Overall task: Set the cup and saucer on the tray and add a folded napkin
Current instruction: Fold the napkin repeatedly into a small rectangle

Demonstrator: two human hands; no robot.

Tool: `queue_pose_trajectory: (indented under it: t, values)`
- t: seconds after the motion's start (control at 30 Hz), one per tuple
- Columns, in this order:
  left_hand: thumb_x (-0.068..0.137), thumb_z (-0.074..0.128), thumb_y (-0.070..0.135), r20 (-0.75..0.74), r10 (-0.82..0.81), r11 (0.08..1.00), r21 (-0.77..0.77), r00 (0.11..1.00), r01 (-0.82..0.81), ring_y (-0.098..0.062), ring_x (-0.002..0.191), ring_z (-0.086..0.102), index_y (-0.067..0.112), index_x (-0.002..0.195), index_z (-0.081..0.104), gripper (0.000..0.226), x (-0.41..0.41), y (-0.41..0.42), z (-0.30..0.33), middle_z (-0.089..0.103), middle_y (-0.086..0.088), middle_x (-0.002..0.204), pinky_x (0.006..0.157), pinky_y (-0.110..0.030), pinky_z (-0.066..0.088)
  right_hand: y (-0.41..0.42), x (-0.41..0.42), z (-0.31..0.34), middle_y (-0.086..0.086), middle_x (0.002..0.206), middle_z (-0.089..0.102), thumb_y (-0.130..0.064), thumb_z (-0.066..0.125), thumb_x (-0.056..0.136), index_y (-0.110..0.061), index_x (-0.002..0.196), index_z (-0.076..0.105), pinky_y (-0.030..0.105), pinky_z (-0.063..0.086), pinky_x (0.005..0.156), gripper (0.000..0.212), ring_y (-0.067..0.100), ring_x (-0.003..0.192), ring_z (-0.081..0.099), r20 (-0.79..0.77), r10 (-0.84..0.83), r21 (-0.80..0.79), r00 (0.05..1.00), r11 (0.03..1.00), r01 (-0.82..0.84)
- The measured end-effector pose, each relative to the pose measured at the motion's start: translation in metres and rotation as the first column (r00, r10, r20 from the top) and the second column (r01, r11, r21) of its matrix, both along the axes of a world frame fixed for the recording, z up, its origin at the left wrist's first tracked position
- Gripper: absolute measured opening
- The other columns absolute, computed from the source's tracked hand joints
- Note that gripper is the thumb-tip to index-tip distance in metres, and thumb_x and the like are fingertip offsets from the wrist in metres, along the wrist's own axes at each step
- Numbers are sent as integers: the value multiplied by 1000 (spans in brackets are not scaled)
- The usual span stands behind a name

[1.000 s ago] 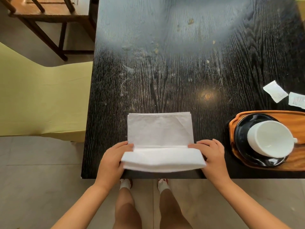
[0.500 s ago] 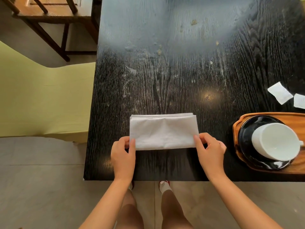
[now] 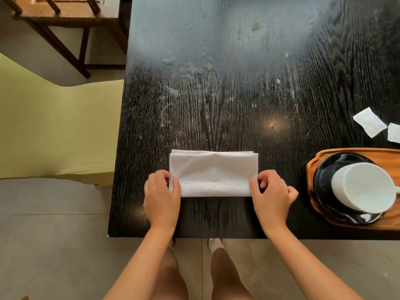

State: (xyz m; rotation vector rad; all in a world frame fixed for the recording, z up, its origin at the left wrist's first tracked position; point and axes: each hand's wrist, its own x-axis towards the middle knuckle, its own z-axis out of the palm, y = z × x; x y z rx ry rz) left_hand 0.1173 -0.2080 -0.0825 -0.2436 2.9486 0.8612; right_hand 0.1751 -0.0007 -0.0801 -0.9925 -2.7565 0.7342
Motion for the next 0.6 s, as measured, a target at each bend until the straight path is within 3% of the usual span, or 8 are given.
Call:
queue_pose_trajectory:
  t: [0.03,0.1,0.17,0.23,0.3,0.37,0.47,0.6]
  values:
    - [83,63,18,-14,18,999,-50,1000,-18,-26,87,50,10,99,52,21,-1,1,2,52,-7,93,65,-37,42,-1,-1,1,-2,72,50,-23,62,84,-18,89,54,32,25,79,11,17,69,49,-7,-12,-4,1000,1000,12]
    - [81,63,19,-87,-11,994,-105,996,2,-30,106,44,9,117,48,41,-4,4,7,51,-14,113,83,-47,40,-3,-4,4,4,90,51,-24,66,81,-15,111,52,39,30,87,34,22,87,50,-21,-30,17,999,999,30]
    - [84,52,22,-156,-183,976,-148,971,161,-26,129,31,10,132,38,52,-8,12,12,40,-14,136,101,-50,27,-3,-8,7,9,112,47,-24,63,81,-13,128,44,45,28,96,52,25,108,43,-65,48,103,997,994,-42]
    - [87,38,27,-118,-436,880,-263,892,396,-23,142,16,11,143,24,60,-15,26,14,25,-10,152,111,-50,10,-6,-14,9,9,133,39,-25,52,84,-13,138,33,46,20,105,58,24,127,34,-27,246,227,969,946,-234]
    - [91,30,28,-35,-625,743,-333,780,580,-21,143,10,10,146,16,60,-20,42,5,16,-7,156,113,-52,6,-11,-24,5,10,148,30,-24,42,87,-12,143,25,50,12,111,59,25,139,21,115,448,290,887,838,-461]
    - [94,25,30,42,-696,663,-346,716,664,-19,143,11,11,147,15,57,-22,48,-11,17,-7,155,112,-53,9,-16,-35,-5,11,152,26,-25,35,92,-10,144,23,52,7,112,56,23,142,15,217,583,257,783,740,-622]
    - [94,22,35,112,-697,639,-349,708,685,-17,142,13,12,146,19,56,-25,47,-28,23,-5,154,111,-52,10,-15,-44,-18,9,153,24,-33,25,94,-7,144,21,50,7,112,56,20,142,14,309,648,198,696,672,-713]
    - [90,28,41,107,-678,645,-387,727,659,-19,142,16,11,145,24,63,-32,34,-29,25,-6,154,113,-50,7,6,-44,-23,5,154,14,-42,29,91,-9,146,15,49,5,113,65,17,142,8,326,719,179,614,591,-786]
